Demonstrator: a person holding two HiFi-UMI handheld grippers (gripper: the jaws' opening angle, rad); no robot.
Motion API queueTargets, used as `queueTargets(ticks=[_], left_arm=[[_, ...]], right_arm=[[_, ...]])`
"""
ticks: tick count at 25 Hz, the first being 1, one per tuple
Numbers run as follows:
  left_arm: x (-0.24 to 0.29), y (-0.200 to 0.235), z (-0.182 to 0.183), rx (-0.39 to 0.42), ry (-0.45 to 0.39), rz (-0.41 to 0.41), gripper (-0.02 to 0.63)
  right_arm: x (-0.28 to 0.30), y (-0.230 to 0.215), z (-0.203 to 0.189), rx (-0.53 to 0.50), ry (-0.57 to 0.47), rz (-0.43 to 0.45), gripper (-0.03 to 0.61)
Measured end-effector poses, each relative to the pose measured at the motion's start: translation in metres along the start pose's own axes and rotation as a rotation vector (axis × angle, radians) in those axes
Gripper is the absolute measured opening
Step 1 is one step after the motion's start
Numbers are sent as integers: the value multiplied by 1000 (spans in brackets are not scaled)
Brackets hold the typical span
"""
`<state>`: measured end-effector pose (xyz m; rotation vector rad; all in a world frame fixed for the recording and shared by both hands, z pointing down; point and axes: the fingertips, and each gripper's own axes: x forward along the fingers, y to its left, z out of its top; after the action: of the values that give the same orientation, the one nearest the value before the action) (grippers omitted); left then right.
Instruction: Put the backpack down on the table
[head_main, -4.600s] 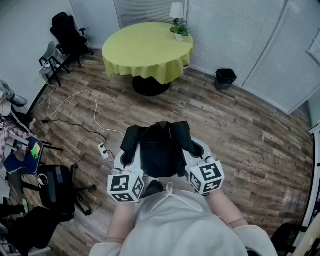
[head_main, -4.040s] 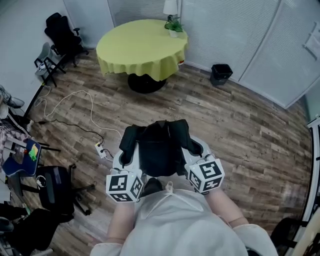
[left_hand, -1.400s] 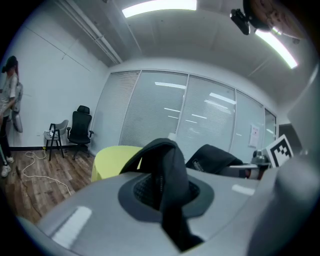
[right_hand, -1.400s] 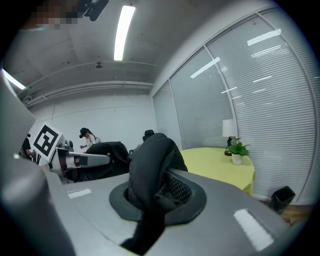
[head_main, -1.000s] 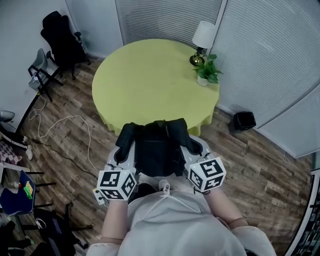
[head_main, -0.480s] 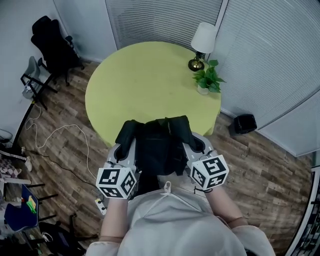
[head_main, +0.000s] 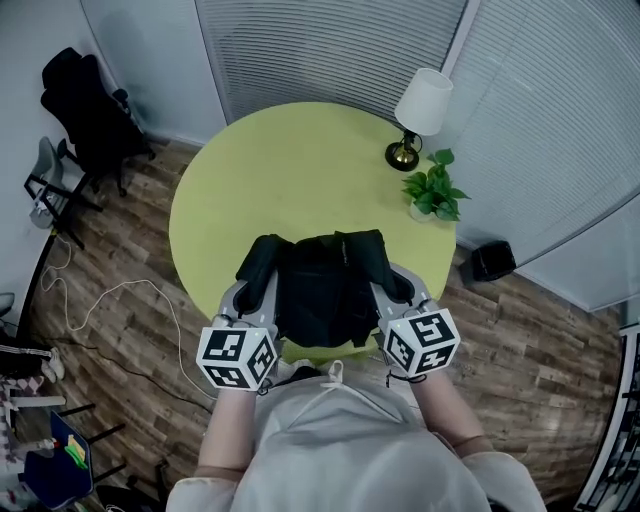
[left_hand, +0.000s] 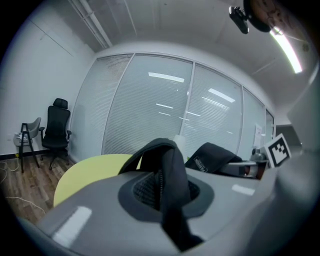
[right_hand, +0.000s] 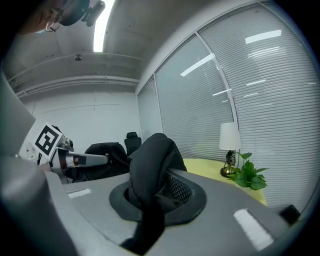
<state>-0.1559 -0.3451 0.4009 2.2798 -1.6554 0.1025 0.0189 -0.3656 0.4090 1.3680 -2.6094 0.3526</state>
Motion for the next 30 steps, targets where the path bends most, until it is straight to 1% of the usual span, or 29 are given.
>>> queueTargets(ticks=[9, 16, 20, 23, 30], left_arm=[[68, 74, 23, 16, 11, -33, 35], [119, 116, 20, 12, 46, -37, 35], [142, 130, 15, 11, 57, -35, 35], [156, 133, 7, 16, 73, -39, 35], [172, 142, -10, 27, 116, -41, 35]], right_arm=[[92, -7, 18, 1, 7, -57, 40], [152, -19, 14, -10, 49, -83, 40], [176, -27, 8, -13, 65, -93, 40], [185, -38, 2, -16, 84, -105, 40], [198, -48, -15, -12, 114, -115, 40]])
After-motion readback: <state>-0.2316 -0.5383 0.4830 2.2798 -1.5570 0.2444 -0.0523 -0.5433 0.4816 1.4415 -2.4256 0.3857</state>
